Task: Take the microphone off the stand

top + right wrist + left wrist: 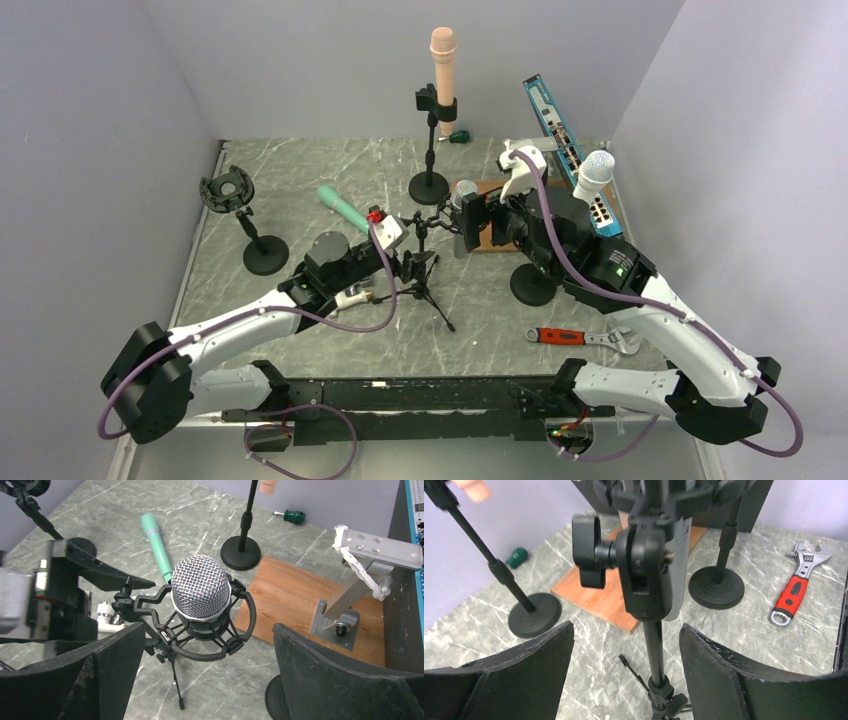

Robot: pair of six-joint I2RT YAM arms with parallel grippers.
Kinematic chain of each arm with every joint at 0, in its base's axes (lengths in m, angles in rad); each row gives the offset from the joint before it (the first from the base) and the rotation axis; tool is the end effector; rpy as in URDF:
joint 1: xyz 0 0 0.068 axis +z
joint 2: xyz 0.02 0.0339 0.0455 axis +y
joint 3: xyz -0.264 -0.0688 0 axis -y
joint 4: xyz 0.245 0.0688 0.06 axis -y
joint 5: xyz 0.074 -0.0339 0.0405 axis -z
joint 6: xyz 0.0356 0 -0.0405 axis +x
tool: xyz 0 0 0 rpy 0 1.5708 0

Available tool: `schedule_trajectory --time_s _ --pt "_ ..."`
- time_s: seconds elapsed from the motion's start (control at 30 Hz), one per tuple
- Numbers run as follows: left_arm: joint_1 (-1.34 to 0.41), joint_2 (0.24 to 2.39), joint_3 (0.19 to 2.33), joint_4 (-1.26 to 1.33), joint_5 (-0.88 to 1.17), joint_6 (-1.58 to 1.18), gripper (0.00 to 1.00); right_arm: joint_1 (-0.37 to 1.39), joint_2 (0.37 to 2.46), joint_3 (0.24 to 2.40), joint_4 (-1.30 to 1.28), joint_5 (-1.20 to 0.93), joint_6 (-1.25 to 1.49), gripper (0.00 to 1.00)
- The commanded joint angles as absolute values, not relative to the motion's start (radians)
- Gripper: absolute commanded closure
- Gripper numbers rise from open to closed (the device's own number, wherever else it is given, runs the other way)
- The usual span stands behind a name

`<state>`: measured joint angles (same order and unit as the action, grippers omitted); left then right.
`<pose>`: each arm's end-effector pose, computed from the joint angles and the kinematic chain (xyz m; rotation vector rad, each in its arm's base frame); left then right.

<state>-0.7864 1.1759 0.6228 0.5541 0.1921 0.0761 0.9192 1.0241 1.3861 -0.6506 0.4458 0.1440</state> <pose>0.1841 -0.1941 0.2796 0.8124 1.3949 -0.7044 0.1289 0.1436 0.4517 -0.4023 1.7989 0.3324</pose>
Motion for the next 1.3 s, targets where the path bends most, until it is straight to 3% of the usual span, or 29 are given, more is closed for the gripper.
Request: schedule_trajectory --time_s 0.0,0.47,1.27 --pt "-0.793 1.089 0.659 0.556 0.244 0.121 0.18 0.919 1.05 1.441 -0.66 0.475 0.12 0.0" --pt "-0.793 1.03 0.734 0.501 0.394 0.035 0.04 0.918 1.112 1.433 -0.563 0.548 0.109 0.01" --pt "-0.827 0.857 0.69 0.491 0.116 0.133 0.04 0.919 1.16 1.377 -0.488 0.548 0.103 0.32"
